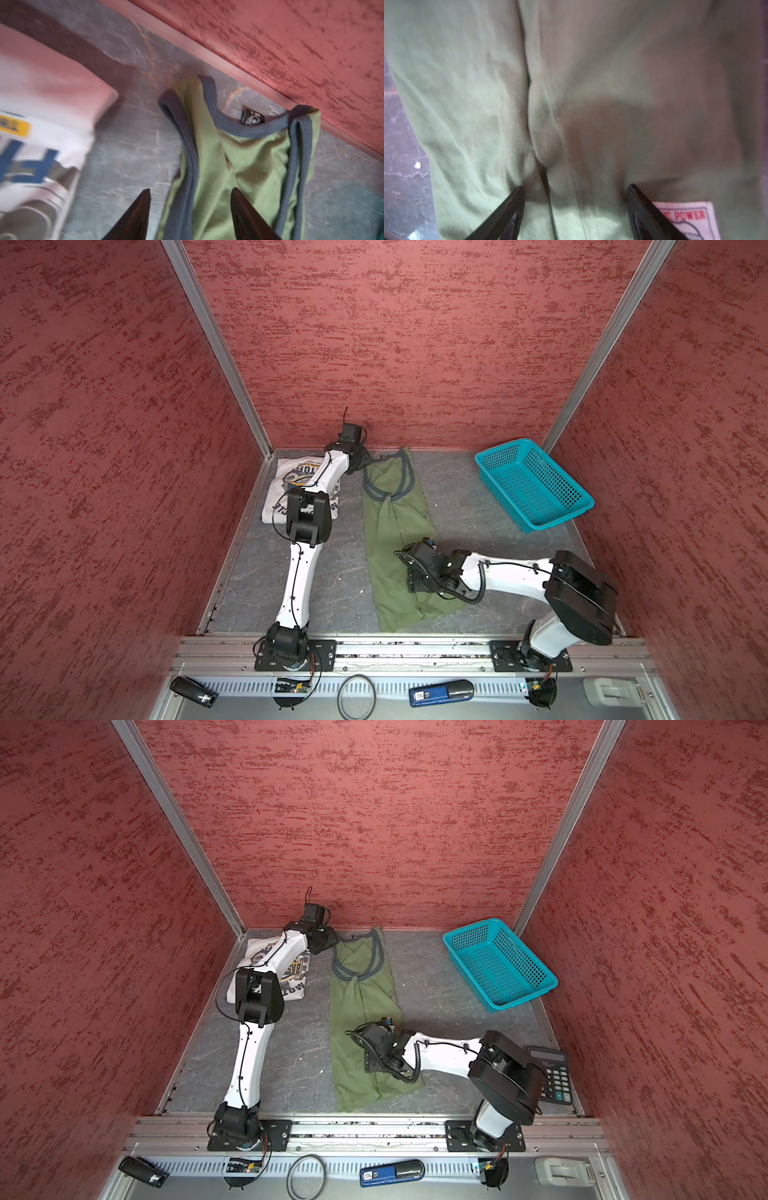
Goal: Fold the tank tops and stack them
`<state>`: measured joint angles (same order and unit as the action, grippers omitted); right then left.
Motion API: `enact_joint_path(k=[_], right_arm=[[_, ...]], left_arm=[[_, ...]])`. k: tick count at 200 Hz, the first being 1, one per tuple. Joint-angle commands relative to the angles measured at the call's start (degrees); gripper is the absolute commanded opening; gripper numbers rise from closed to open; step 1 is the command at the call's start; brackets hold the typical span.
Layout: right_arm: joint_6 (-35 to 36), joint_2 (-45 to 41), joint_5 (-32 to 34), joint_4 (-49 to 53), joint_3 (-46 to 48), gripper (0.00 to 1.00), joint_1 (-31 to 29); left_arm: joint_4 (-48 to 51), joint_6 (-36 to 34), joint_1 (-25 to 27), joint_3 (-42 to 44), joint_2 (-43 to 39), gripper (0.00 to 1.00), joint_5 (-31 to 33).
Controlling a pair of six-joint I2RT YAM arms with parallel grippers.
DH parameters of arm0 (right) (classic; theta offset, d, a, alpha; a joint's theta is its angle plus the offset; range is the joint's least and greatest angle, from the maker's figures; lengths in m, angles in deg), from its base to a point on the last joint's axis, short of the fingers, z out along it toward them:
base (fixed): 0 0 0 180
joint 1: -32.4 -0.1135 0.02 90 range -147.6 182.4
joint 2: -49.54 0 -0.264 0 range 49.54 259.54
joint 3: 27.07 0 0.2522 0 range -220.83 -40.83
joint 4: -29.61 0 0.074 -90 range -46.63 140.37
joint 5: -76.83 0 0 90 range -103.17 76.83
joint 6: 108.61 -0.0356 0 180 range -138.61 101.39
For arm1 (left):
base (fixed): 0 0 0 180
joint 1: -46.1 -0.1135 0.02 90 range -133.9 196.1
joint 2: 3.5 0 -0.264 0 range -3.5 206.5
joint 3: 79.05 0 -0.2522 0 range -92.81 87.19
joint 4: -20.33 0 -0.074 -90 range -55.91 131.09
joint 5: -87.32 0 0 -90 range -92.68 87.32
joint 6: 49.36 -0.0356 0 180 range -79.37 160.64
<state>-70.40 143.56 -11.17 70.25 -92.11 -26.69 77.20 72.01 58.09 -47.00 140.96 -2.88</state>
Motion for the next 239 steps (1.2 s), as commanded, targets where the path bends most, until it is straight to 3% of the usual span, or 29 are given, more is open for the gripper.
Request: enact_joint_path(k=[1, 40, 64, 111, 149, 205, 239], right_arm=[[0.37, 5.0, -7.35, 4.06, 1.19, 0.78, -2.35], [0.87, -3.82, -0.07, 5.23, 2.87, 0.78, -1.84], [2.15, -6.55, 2.03, 7.04, 4.61, 0.78, 2.64], [3.7, -4.31, 0.18, 6.01, 4.89, 0.78, 6.31], [1.27, -2.66, -3.31, 3.3, 6.73, 0.76, 3.5], [-1.96, -2.02, -5.7, 3.23, 5.48, 0.75, -4.2], [-3.61, -9.9, -0.49, 9.6, 4.66, 0.75, -4.55]], left_arm=[[3.79, 0.99, 1.08, 0.58, -0.03, 0.63, -2.28], [5.28, -0.41, 2.4, 5.32, -3.49, 0.58, -1.11], [5.5, -0.31, 3.62, 10.7, -7.19, 0.56, -2.19], [-4.65, 2.74, 7.19, 39.71, -26.3, 0.56, -2.98], [-15.79, 5.89, 8.63, 56.18, -31.41, 0.54, -8.11], [-16.84, 4.35, 9.94, 52.74, -25.86, 0.52, -8.29], [-13.67, 0.73, 10.16, 50.95, -29.32, 0.57, -6.79]])
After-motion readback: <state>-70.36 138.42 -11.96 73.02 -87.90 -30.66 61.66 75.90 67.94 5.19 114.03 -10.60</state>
